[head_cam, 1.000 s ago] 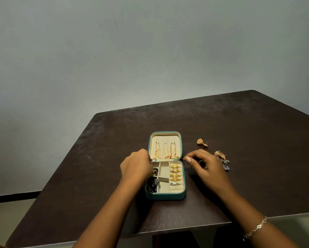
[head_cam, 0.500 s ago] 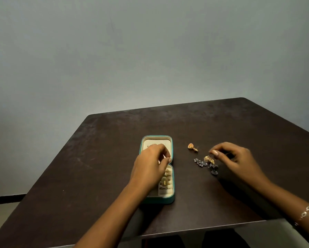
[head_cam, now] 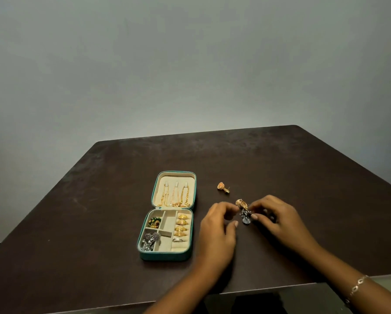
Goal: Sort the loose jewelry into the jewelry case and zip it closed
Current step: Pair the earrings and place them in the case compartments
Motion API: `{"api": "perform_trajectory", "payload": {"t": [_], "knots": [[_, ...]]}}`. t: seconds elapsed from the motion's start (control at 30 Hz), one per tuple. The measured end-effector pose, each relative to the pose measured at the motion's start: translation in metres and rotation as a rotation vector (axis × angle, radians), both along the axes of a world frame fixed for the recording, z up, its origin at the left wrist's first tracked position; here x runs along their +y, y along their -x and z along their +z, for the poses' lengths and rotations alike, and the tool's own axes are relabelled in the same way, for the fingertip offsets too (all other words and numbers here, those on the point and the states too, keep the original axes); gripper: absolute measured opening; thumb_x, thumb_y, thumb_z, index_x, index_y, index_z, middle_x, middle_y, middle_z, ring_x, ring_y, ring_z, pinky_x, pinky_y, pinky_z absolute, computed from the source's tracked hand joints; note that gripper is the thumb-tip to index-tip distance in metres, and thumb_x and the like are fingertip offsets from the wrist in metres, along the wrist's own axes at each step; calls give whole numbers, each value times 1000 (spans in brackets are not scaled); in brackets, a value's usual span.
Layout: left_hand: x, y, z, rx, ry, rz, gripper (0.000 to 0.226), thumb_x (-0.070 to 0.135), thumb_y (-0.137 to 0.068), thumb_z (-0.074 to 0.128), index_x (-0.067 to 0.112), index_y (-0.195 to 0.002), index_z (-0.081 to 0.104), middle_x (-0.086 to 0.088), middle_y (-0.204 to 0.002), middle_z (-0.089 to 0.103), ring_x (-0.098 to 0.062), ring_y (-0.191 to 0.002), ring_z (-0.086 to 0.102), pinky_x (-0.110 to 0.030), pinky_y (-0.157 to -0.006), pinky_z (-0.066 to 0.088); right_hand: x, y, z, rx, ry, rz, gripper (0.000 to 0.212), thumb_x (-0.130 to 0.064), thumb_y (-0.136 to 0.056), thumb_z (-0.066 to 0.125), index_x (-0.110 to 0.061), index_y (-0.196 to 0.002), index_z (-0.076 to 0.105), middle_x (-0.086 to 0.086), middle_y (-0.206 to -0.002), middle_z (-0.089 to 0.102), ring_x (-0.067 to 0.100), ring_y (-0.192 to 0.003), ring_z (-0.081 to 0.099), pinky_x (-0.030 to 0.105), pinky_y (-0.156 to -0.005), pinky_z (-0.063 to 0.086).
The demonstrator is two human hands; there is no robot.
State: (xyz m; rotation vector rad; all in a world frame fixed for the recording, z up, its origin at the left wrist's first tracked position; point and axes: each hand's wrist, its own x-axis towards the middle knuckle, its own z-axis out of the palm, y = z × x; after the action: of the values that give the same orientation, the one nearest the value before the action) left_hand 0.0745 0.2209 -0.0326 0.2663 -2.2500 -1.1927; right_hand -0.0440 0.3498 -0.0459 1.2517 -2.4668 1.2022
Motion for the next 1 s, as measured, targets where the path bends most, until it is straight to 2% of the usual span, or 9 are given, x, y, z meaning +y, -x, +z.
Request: {"api": "perform_trajectory", "payload": {"t": [0.17,0.3,0.37,0.47,0.57,0.67,0.77,0.83,1.0], "knots": [[-4,38,-9,-8,-102,264,31,-10,-81,50,13,-99,61,2,-102,59,-11,-91,56,-21,-84,44,-3,0,-2,-9,-73,34,13,-24,-79,68,-32,-89,69,-11,-86,56,4,-84,54,27,-71,45],[-7,49,-14,7,-89,338,30,-11,-81,48,11,-96,62,2,-100,58,-11,-93,55,-12,-81,36,-5,0,-4,-5,-113,26,6,-25,-79,68,-30,-80,68,-9,-84,56,6,-83,53,29,-71,45],[-8,48,-16,22,-74,313,29,-10,-81,49,11,-94,63,4,-97,58,-12,-94,56,-14,-82,38,-4,1,-3,-61,-86,36,6,-23,-79,68,-29,-77,67,-8,-83,58,6,-81,54,28,-70,44],[-8,44,-17,77,0,234,26,-6,-80,54,15,-89,64,11,-92,58,-10,-95,54,-16,-83,39,-3,4,0,-322,152,58,7,-19,-79,67,-20,-73,67,-2,-76,63,8,-70,58,26,-66,43],[-4,40,-17,156,77,47,12,13,-77,60,22,-83,66,22,-85,58,0,-94,49,-7,-80,35,-3,5,2,-618,392,95,12,-1,-83,60,-4,-72,64,3,-66,61,12,-63,54,24,-61,42],[1,38,-18,195,53,-88,10,31,-73,61,26,-81,65,23,-81,58,2,-91,51,-9,-78,38,-1,4,5,-791,484,154,11,2,-84,54,7,-77,61,16,-68,58,26,-66,52,32,-61,42],[3,40,-19,196,-15,-92,11,32,-72,62,28,-82,61,15,-83,60,0,-84,55,-13,-74,42,-1,1,8,-861,492,206,11,-5,-79,60,6,-77,62,16,-67,59,25,-63,54,28,-58,46],[3,40,-20,177,-72,-69,6,27,-73,64,28,-78,62,9,-81,61,-3,-78,57,-15,-67,43,-1,0,8,-839,483,234,13,-11,-76,65,2,-77,64,12,-68,62,21,-64,57,26,-59,48],[5,41,-19,172,-121,-49,6,23,-73,65,28,-72,63,5,-77,65,-5,-74,58,-17,-66,44,-1,-3,8,-823,527,271,15,-4,-79,58,-4,-92,64,9,-69,66,17,-65,61,24,-59,50]]}}
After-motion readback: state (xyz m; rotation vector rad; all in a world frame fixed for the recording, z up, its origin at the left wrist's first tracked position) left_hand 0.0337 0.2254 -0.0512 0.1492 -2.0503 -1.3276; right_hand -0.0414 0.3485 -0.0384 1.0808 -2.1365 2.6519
